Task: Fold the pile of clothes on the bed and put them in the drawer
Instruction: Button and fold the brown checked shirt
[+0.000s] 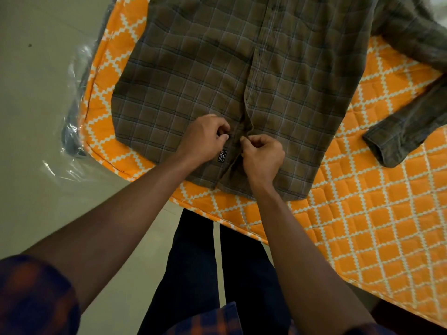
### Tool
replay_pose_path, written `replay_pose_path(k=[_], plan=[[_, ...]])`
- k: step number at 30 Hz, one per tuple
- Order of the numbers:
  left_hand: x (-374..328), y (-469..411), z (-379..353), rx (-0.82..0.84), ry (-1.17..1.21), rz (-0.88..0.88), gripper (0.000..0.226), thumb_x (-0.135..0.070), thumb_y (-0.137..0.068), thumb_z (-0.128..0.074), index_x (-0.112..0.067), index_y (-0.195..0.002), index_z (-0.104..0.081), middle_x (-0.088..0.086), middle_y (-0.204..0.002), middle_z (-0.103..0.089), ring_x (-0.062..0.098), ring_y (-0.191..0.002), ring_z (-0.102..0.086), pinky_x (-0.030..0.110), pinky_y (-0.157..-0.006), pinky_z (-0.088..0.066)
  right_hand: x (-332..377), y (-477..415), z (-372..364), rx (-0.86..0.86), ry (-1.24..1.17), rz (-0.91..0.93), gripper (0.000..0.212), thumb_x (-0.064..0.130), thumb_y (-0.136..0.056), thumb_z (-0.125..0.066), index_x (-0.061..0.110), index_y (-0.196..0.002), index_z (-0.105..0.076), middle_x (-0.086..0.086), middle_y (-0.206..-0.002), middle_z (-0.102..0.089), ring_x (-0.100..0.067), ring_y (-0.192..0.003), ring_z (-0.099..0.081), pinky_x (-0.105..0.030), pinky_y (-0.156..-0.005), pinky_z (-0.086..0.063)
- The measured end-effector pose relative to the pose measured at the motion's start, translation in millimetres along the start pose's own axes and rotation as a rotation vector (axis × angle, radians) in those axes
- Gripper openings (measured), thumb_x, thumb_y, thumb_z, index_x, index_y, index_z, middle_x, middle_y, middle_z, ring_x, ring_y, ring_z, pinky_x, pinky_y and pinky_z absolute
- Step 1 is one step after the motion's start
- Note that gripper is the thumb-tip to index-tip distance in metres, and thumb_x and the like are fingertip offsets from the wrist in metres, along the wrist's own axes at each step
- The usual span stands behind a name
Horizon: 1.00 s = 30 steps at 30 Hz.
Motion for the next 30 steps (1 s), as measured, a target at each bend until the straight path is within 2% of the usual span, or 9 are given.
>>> replay_pose_path(k=[3,5,10,14,16,21,23,27,30], plan=[[-5.3,-1.8,-2.9,0.045,-0.118,-0.058,0.018,-0.019,-0.09,-0.069,-0.012,-0.106,-0.073,0.005,-0.101,-0.066,0.021,-0.091,-0.064,0.043,-0.079,-0.056,5.4,2.4,-10.5,0.056,0.05,0.044,0.009,0.025,-0.085,-0.076,0.017,-0.082,-0.078,0.01,-0.069,-0.067,-0.01,-0.068,-0.067,-0.035,-0.073,-0.058],[-6.2,-0.9,-6.2,0.038,-0.131,-0.053,0.017,-0.015,-0.09,-0.066,-0.011,-0.105,-0.073,0.006,-0.101,-0.067,0.023,-0.093,-0.065,0.043,-0.079,-0.055,4.6,4.8,-16.6,0.102,0.074,0.07,0.01,0.025,-0.086,-0.074,0.016,-0.086,-0.079,0.007,-0.073,-0.071,-0.01,-0.07,-0.067,-0.033,-0.072,-0.058],[-1.7,-3.9,-9.5,0.023,0.114,0.179,0.014,-0.014,-0.09,-0.07,-0.016,-0.102,-0.075,-0.004,-0.091,-0.072,0.004,-0.077,-0.065,0.019,-0.071,-0.052,-4.4,8.3,-21.8,0.108,0.045,0.081,0.017,0.027,-0.09,-0.07,0.015,-0.095,-0.082,0.001,-0.08,-0.076,-0.01,-0.071,-0.069,-0.032,-0.069,-0.058],[0.0,-3.3,-13.7,0.021,0.306,0.325,0.009,-0.014,-0.088,-0.074,-0.02,-0.095,-0.075,-0.015,-0.08,-0.067,-0.003,-0.074,-0.063,0.012,-0.064,-0.049,-4.8,5.3,-20.8,0.106,-0.055,0.006,0.012,0.022,-0.089,-0.073,0.015,-0.087,-0.082,0.006,-0.072,-0.074,-0.004,-0.064,-0.067,-0.029,-0.064,-0.057],[0.4,-1.0,-14.4,0.014,0.343,0.338,0.01,-0.013,-0.089,-0.073,-0.018,-0.098,-0.075,-0.016,-0.079,-0.065,-0.005,-0.073,-0.062,0.005,-0.06,-0.047,-6.4,2.0,-22.1,0.121,-0.094,-0.047,0.01,0.022,-0.087,-0.075,0.017,-0.081,-0.081,0.006,-0.068,-0.073,-0.008,-0.065,-0.068,-0.032,-0.064,-0.058],[3.0,0.7,-16.1,0.013,0.361,0.319,0.013,-0.013,-0.09,-0.072,-0.016,-0.103,-0.076,-0.014,-0.082,-0.067,-0.006,-0.073,-0.062,0.002,-0.061,-0.047,-11.9,-2.1,-23.3,0.155,-0.225,-0.173,0.007,0.021,-0.084,-0.078,0.016,-0.079,-0.081,0.003,-0.072,-0.075,-0.013,-0.071,-0.072,-0.036,-0.068,-0.061],[4.5,1.0,-16.7,0.013,0.361,0.318,0.014,-0.013,-0.09,-0.072,-0.016,-0.103,-0.076,-0.011,-0.085,-0.07,-0.004,-0.074,-0.064,0.004,-0.064,-0.049,-10.9,-1.4,-21.7,0.182,-0.289,-0.187,0.007,0.018,-0.086,-0.078,0.014,-0.08,-0.08,0.001,-0.072,-0.075,-0.011,-0.069,-0.07,-0.033,-0.066,-0.06],[9.9,-1.4,-16.0,0.052,0.46,0.337,0.013,-0.009,-0.09,-0.072,-0.017,-0.099,-0.076,-0.005,-0.086,-0.074,0.007,-0.079,-0.071,0.026,-0.078,-0.06,-8.6,-0.7,-18.6,0.23,-0.463,-0.264,0.012,0.012,-0.092,-0.07,0.011,-0.085,-0.079,-0.003,-0.077,-0.076,-0.008,-0.07,-0.069,-0.019,-0.062,-0.053],[11.5,-3.3,-13.6,0.086,0.555,0.386,0.016,-0.005,-0.091,-0.07,-0.021,-0.09,-0.073,-0.005,-0.079,-0.072,0.002,-0.069,-0.068,0.026,-0.075,-0.058,-10.1,-1.5,-17.1,0.307,-0.611,-0.35,0.013,0.007,-0.094,-0.066,0.008,-0.089,-0.077,-0.006,-0.077,-0.074,-0.012,-0.073,-0.069,-0.019,-0.061,-0.053]])
Point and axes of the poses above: each hand's wrist, its own y-axis away from the middle knuckle, its own z-axis out of the back of the hand, x = y × z, the point moved 2 cm from there along -y, towards the middle knuckle
